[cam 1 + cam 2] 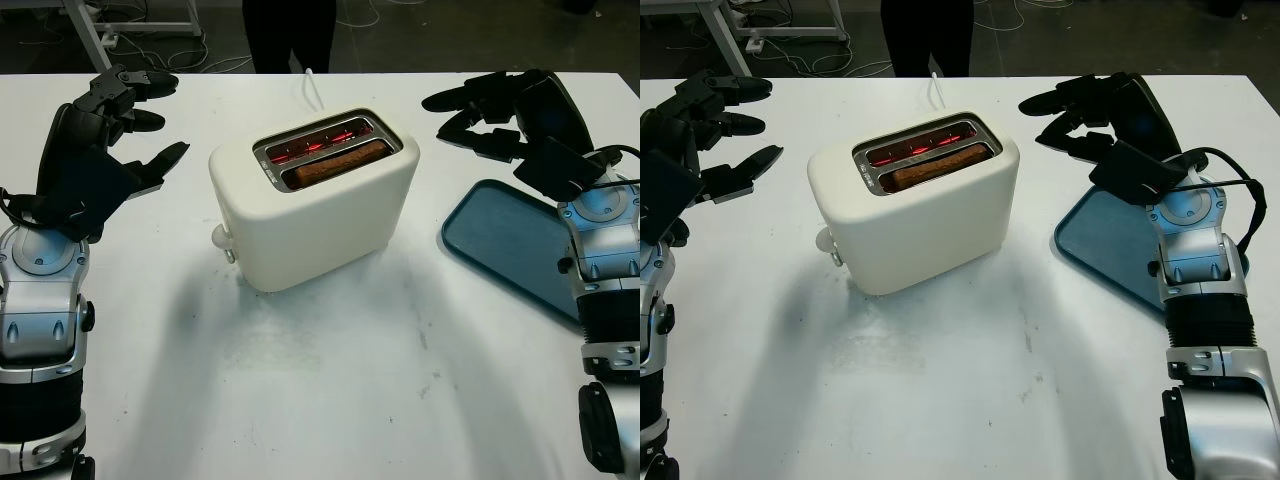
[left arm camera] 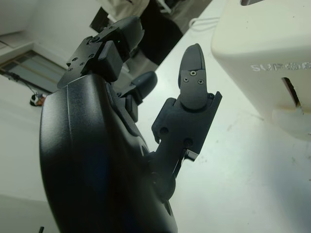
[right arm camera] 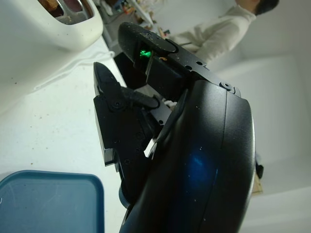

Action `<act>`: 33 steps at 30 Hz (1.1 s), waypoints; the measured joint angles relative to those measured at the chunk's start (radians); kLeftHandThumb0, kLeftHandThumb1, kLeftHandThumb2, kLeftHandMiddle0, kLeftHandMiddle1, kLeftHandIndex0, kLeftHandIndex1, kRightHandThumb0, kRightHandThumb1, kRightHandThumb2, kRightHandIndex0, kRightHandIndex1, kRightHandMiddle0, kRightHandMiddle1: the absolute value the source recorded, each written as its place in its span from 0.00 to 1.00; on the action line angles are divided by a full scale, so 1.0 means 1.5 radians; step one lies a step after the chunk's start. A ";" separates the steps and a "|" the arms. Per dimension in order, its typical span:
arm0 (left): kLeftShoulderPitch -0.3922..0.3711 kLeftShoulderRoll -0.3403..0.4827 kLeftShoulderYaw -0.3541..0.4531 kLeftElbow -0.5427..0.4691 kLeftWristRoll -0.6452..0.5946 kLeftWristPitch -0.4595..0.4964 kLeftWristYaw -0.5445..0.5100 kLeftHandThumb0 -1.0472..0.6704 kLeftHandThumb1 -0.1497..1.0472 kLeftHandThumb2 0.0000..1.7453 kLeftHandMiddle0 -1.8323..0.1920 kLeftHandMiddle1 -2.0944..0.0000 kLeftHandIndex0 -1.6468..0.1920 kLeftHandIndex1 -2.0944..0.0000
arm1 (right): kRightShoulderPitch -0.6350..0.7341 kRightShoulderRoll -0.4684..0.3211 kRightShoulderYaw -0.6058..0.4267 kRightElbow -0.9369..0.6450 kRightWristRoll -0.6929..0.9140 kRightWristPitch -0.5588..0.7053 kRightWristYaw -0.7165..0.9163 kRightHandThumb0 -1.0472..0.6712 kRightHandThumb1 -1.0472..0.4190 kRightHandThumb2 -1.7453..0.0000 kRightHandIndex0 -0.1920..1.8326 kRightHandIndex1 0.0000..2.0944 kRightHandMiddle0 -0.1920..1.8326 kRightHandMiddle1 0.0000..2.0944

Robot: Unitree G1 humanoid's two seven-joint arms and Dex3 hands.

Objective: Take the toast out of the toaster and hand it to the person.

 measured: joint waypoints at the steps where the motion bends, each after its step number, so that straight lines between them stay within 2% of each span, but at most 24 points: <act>1: -0.001 0.000 0.000 0.000 0.000 -0.001 0.000 0.49 0.69 0.30 0.81 0.50 0.72 0.68 | 0.000 0.000 0.000 -0.001 0.000 0.000 0.000 0.57 0.15 1.00 0.54 0.30 0.61 0.01; 6: -0.001 0.000 0.000 0.000 0.001 -0.003 0.003 0.48 0.69 0.30 0.81 0.50 0.73 0.68 | 0.000 0.000 -0.005 -0.006 0.000 0.008 0.004 0.54 0.15 1.00 0.54 0.30 0.61 0.00; 16: -0.001 0.000 0.000 0.001 -0.001 -0.005 0.003 0.45 0.70 0.30 0.82 0.50 0.73 0.68 | 0.000 0.000 -0.005 0.000 0.000 0.004 0.013 0.56 0.15 1.00 0.56 0.31 0.62 0.01; 21: 0.001 0.000 0.003 0.001 -0.002 -0.005 0.003 0.49 0.72 0.28 0.82 0.50 0.72 0.68 | 0.000 0.000 -0.005 -0.001 0.005 0.007 0.022 0.57 0.15 1.00 0.55 0.32 0.63 0.01; 33: 0.004 0.000 0.005 -0.013 -0.003 0.003 0.003 0.51 0.74 0.26 0.82 0.52 0.72 0.69 | 0.000 0.001 -0.005 -0.003 0.012 0.011 0.024 0.58 0.15 1.00 0.54 0.31 0.62 0.00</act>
